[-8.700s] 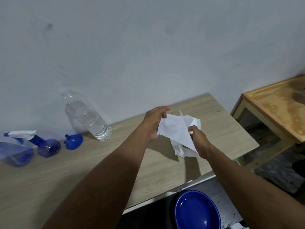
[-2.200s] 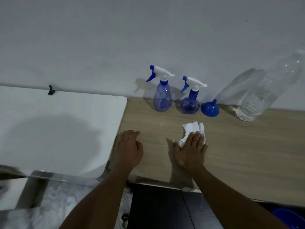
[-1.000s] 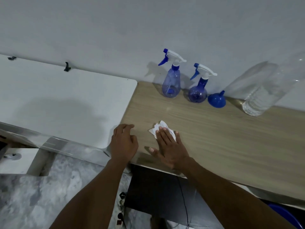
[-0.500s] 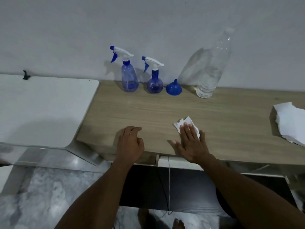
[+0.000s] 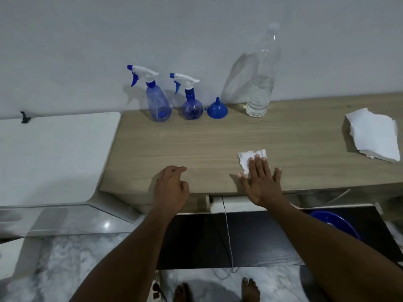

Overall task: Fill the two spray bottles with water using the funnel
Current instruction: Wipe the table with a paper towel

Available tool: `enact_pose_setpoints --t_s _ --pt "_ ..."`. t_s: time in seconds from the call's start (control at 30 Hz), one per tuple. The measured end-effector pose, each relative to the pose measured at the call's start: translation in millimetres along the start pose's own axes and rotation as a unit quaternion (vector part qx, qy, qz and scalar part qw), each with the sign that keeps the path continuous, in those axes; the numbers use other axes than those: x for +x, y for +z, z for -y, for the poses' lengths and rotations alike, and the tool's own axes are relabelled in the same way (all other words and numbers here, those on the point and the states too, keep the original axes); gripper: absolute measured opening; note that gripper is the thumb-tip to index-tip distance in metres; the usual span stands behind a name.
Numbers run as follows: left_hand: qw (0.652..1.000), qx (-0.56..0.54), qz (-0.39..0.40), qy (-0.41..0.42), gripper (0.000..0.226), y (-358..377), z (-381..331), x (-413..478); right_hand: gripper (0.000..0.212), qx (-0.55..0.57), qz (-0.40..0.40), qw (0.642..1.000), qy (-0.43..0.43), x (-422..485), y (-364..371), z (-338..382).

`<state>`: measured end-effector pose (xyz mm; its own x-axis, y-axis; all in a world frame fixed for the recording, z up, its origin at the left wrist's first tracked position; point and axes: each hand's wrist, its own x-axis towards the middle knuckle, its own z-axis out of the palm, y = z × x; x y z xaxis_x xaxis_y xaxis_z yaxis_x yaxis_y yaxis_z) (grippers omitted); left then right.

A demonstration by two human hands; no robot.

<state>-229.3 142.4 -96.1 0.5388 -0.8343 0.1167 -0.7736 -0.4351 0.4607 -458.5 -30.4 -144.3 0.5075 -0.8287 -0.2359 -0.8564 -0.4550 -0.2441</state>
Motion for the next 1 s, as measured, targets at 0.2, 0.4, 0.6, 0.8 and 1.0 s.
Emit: enact_pose_setpoints --t_s 0.2,0.4,0.6,0.8,1.0 --pt "1.000 0.000 -0.001 0.022 0.047 -29.4 56.5 0.4 0.100 0.071 -0.084 0.979 0.172 -21.4 37.2 104.5" --pt "1.000 -0.010 -0.022 -0.017 0.046 -66.9 139.9 -5.8 0.101 0.068 -0.117 0.980 0.148 -29.2 70.0 217.9" --pt "0.998 -0.013 -0.055 -0.042 0.040 -99.2 194.7 -11.9 0.100 0.056 -0.045 0.994 0.079 -28.4 88.2 324.8" --pt "0.995 -0.024 -0.065 -0.066 0.043 -112.6 227.4 -12.0 0.090 0.052 -0.107 0.992 0.043 -9.9 74.5 319.1" --pt "0.996 -0.036 -0.065 -0.053 0.040 -110.1 233.0 -15.6 0.100 -0.004 -0.027 0.999 -0.021 -19.7 94.0 344.5"
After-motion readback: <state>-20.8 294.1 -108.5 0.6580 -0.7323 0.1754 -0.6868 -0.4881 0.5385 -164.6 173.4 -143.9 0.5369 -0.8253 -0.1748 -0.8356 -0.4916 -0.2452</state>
